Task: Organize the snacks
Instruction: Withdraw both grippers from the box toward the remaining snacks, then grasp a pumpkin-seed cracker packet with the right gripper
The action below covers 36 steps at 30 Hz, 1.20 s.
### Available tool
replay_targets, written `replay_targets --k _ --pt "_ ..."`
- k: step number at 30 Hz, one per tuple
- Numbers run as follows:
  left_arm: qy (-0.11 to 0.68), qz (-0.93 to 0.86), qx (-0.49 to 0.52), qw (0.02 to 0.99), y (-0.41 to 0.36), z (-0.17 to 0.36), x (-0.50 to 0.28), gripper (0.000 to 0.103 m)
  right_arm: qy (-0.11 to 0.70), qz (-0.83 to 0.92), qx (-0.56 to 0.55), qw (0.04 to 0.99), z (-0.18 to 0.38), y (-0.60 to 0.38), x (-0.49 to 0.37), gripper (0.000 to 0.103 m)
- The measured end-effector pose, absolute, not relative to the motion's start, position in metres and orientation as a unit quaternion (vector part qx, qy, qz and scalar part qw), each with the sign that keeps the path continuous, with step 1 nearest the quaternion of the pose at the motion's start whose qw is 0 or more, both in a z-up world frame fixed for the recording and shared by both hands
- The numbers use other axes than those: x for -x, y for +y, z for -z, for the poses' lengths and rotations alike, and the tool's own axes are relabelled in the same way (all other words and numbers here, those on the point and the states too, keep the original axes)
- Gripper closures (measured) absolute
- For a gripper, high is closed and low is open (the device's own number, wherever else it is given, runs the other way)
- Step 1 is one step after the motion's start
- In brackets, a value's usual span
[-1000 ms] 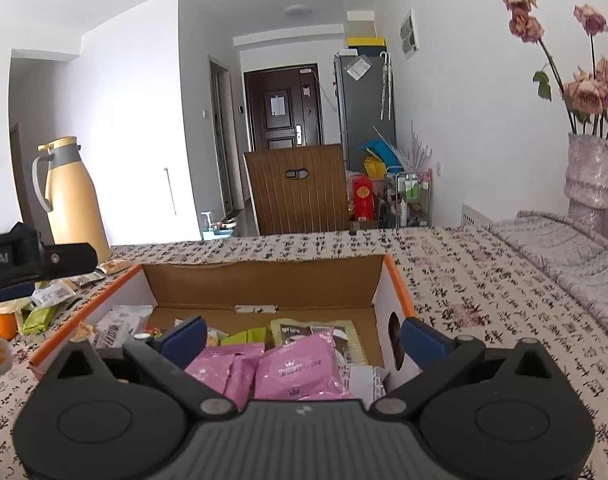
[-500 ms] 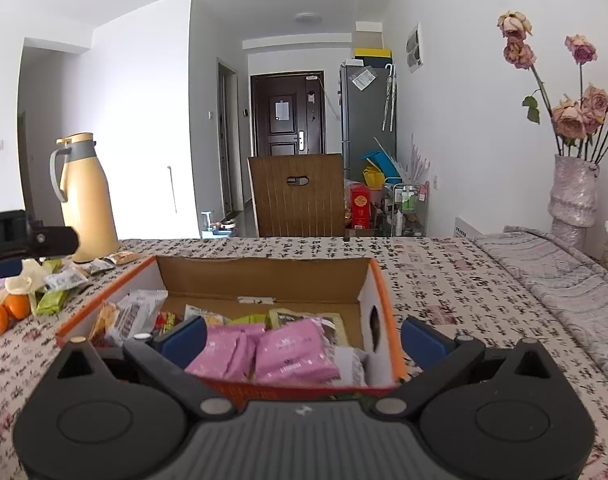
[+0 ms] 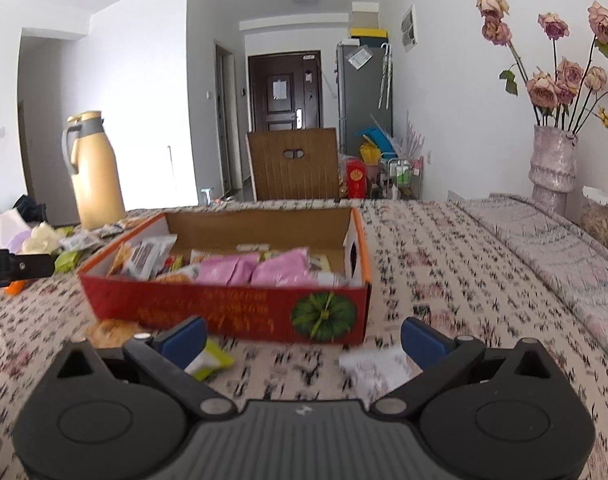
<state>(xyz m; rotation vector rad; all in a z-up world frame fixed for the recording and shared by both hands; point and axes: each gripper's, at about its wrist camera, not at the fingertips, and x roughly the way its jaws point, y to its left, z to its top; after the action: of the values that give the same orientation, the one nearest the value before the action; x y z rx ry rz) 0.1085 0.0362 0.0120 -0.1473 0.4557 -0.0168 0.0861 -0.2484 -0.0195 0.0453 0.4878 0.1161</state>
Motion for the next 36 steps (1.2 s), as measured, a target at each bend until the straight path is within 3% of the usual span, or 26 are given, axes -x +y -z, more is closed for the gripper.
replay_targets --k 13,36 --pt "0.291 0.047 0.063 0.953 0.023 0.021 -0.064 0.0 0.292 -0.096 -0.025 0.951 0.041 -0.219 -0.05 0.0" --pt "0.312 0.024 0.074 0.947 0.036 0.031 -0.027 0.0 0.326 -0.151 0.021 0.933 0.049 -0.175 -0.015 0.0"
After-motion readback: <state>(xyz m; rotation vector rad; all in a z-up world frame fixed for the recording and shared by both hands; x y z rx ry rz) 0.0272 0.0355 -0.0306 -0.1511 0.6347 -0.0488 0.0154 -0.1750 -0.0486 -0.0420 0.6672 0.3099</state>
